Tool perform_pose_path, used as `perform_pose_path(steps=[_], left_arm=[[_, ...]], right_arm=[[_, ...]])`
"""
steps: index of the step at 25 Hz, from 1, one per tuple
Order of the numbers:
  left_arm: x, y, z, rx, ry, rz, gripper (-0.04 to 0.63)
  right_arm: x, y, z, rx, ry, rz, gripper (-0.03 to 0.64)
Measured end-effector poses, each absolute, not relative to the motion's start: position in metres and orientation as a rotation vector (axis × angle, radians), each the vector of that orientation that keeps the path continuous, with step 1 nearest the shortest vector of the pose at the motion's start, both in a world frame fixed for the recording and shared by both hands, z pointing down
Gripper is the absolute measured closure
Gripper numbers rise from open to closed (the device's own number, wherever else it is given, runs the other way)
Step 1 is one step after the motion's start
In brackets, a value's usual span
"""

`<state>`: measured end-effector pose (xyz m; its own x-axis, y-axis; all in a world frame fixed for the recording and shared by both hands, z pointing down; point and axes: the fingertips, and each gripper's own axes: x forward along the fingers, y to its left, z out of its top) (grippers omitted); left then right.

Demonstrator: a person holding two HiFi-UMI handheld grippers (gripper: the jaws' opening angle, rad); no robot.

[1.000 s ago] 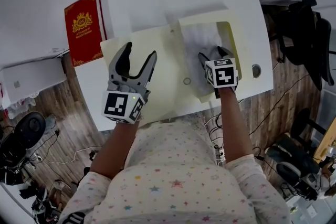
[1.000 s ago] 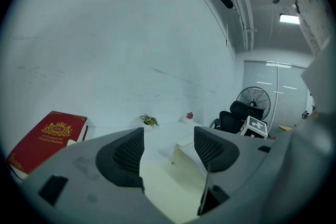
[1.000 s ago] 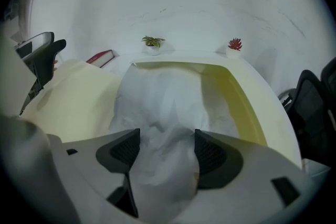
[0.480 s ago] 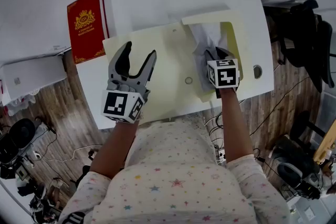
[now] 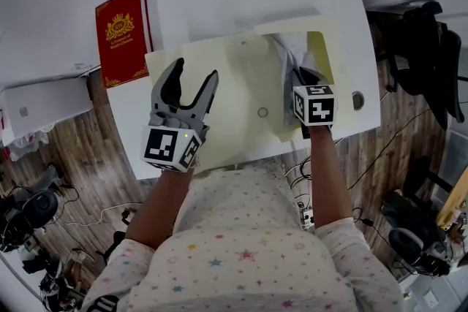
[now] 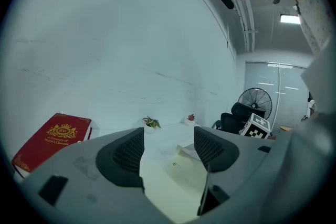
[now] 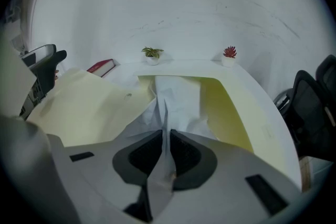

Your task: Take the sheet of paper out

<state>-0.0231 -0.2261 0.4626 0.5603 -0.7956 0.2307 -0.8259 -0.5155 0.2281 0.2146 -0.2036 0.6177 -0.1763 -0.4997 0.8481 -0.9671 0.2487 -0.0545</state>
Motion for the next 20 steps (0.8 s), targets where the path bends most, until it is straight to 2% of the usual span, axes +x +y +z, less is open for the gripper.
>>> perform_pose_path(steps=[20], left_arm=[[-0.029,-0.212,0.445,2.504,-1.370,0.097,0.319]], right_arm=[[0.214,-0.198,0.595,1.379,-1.832,0.730,0.597]])
